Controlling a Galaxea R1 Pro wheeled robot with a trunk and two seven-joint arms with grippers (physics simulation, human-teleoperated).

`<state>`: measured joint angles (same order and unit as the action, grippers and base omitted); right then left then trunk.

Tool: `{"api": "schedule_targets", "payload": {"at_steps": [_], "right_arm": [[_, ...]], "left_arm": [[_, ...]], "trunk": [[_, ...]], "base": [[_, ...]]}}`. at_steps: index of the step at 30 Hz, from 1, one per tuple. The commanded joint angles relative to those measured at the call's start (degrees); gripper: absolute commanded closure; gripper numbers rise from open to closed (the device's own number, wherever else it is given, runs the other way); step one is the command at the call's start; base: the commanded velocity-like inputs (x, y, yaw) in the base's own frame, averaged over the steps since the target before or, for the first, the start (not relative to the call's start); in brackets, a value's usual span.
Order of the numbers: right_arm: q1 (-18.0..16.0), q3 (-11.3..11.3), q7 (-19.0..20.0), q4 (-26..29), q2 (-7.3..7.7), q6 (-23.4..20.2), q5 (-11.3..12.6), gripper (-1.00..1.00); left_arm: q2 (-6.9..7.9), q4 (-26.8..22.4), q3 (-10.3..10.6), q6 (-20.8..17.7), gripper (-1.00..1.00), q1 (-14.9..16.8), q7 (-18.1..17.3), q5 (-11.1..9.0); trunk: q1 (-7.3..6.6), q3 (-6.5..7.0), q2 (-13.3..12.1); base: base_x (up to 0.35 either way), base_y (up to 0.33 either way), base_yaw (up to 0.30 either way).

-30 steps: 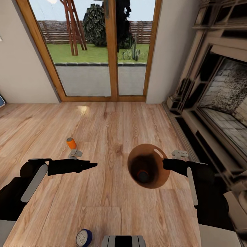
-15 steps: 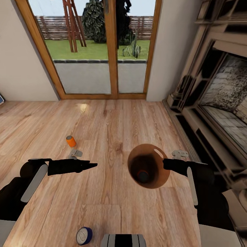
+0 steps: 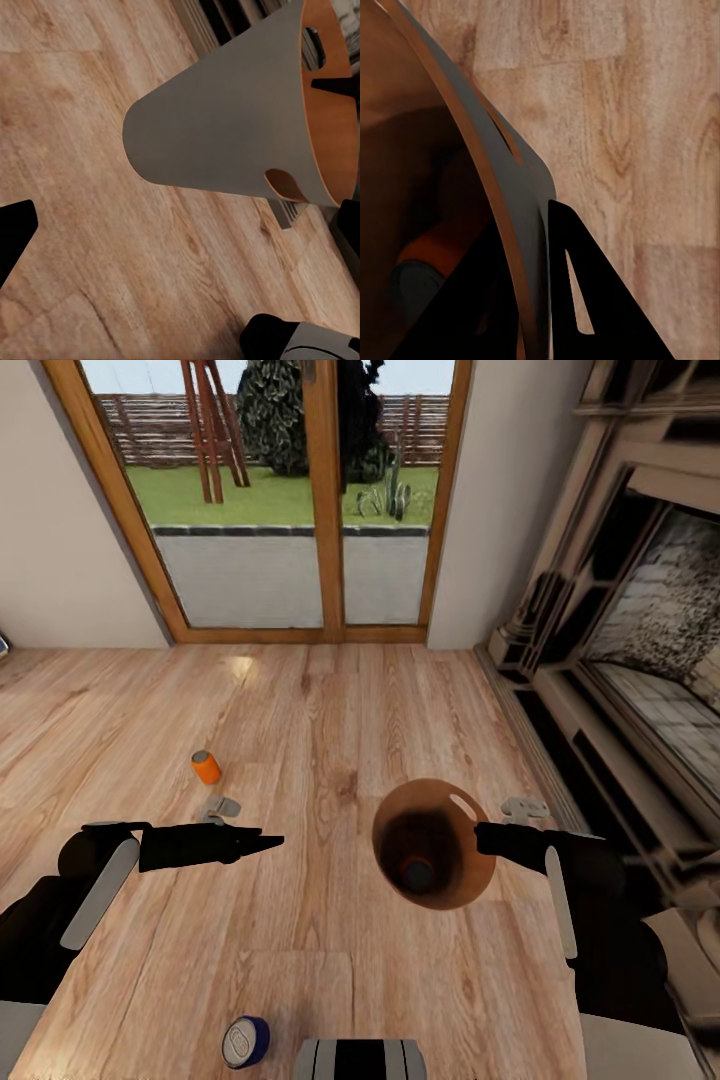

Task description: Put the three can of soda from the living room inside the tash can in the kitchen.

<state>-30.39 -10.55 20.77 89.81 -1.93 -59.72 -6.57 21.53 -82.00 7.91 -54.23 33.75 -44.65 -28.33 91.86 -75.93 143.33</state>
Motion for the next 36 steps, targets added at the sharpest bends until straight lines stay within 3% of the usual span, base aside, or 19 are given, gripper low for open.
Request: {"api": "schedule_targets", "payload": {"at_steps": [1, 11, 36], "right_arm": [[0.0, 0.0, 0.4, 0.0, -0.01, -0.2, 1.6, 1.00], [0.0, 0.0, 0.4, 0.0, -0.01, -0.3, 1.6, 1.00], [-0.1, -0.4, -0.2, 0.1, 0.00, 0.1, 1.6, 1.00]], "left_arm": [[0.00, 0.0, 0.0, 0.0, -1.00, 0.0, 0.0, 0.0], [0.00, 0.0, 0.0, 0.0, -1.00, 0.0, 0.0, 0.0], [-0.04, 0.3, 0.0, 0.0, -1.00, 0.0, 0.0, 0.0]], "trunk": [[-0.01, -0.07, 0.0], [-0.01, -0.70, 0.0], [-0.01, -0.76, 0.0]], "base": [[0.000, 0.000, 0.000], [0.000, 0.000, 0.000], [0.000, 0.000, 0.000]]}}
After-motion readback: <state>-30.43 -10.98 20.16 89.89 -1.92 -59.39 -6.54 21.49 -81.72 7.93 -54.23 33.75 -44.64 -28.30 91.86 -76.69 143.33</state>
